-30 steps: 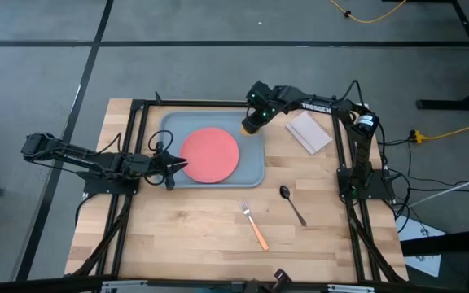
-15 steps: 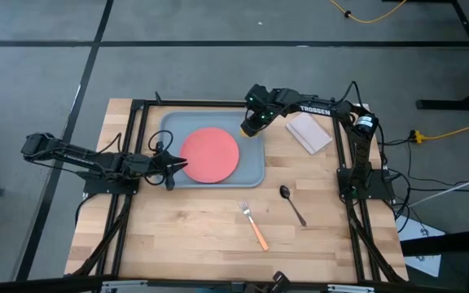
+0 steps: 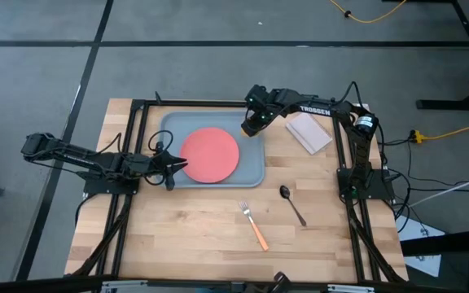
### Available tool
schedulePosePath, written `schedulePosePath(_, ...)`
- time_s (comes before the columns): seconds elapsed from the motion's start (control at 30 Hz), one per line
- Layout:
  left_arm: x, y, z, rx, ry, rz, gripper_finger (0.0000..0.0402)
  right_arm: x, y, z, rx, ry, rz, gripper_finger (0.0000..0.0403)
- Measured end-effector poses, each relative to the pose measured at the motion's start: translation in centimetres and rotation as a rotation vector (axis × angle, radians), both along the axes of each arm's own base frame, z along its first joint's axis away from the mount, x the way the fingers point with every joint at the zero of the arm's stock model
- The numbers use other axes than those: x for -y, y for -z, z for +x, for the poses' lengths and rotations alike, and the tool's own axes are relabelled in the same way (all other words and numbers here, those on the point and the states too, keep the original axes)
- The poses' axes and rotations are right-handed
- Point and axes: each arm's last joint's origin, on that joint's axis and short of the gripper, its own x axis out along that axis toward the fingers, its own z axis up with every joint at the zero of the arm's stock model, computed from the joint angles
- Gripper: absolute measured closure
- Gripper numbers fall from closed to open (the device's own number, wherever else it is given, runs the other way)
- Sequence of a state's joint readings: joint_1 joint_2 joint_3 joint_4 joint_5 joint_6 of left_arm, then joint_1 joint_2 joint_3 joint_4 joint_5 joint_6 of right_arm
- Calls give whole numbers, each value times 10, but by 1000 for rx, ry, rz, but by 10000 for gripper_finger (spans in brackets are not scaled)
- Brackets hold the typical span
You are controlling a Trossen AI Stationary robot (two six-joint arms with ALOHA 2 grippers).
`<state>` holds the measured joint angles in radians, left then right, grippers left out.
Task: Pick and place plate/cup/fork/spoon on tray
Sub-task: Put the yellow cup on the blue serving tray to the top right of the pink plate
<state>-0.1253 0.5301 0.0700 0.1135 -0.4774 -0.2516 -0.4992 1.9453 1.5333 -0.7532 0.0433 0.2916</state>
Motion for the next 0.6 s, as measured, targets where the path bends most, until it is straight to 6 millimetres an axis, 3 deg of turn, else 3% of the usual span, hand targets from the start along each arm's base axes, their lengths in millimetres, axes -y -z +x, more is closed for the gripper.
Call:
schedulePosePath(0.33, 0, 0, 0, 1, 0, 0, 335, -10, 19, -2, -36, -31, 17, 359)
schedulePosePath(0.6, 0, 0, 0, 1, 0, 0, 335, -7, 14, 2, -12, -66, -33, 358)
